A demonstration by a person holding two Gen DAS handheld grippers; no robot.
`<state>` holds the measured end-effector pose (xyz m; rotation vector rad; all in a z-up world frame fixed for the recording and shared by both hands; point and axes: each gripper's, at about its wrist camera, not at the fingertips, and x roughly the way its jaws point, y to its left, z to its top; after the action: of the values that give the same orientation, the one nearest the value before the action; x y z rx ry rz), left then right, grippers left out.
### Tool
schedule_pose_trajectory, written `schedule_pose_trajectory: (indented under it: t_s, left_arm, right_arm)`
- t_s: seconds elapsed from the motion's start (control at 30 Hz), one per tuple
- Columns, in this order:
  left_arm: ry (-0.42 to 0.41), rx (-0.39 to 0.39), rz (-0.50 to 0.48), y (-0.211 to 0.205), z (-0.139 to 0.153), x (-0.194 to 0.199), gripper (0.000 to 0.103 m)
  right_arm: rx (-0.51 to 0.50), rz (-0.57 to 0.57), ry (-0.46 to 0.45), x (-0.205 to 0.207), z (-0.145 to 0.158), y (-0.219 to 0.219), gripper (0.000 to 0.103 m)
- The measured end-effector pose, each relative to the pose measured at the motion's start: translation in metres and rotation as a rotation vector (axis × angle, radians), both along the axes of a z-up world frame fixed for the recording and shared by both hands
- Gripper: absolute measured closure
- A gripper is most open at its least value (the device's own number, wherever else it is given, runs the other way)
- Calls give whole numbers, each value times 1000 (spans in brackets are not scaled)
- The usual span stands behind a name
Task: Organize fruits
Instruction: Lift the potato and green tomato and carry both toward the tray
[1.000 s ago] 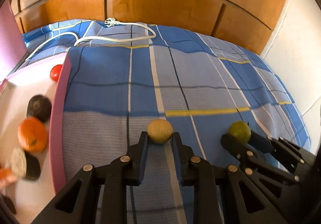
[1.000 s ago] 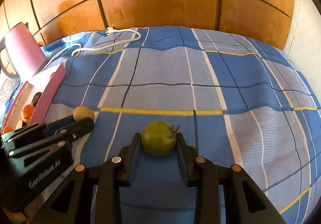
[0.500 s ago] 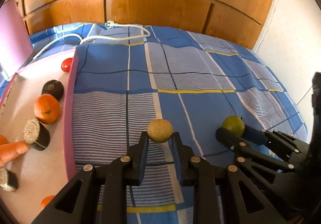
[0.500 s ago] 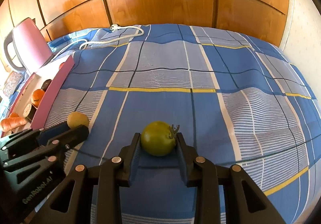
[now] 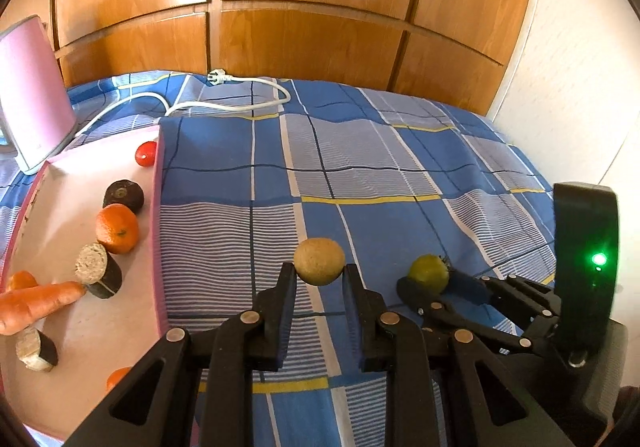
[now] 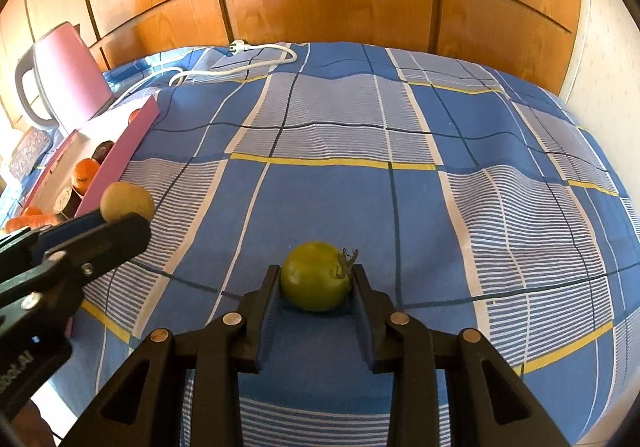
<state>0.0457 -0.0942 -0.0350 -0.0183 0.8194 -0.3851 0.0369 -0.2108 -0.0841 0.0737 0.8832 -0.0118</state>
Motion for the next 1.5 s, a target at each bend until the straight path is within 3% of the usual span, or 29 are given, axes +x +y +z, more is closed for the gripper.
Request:
schedule_pose_trajectory:
  t_s: [0.43, 0.73, 1.17, 1.5]
  left_arm:
    - [-16, -49, 13, 15, 10, -9, 79]
    - [-21, -129, 56, 46, 20, -9, 79]
    - [-61, -189, 189, 105, 41, -7, 79]
    - [-76, -202, 375, 183, 43, 1, 79]
  right_arm:
    - [1, 0, -5, -8, 1, 5, 69]
    - [13, 34, -2, -10, 2, 18, 70]
    - [54, 102, -29, -8, 18, 38, 70]
    - [106, 270, -53, 0, 42, 82, 70]
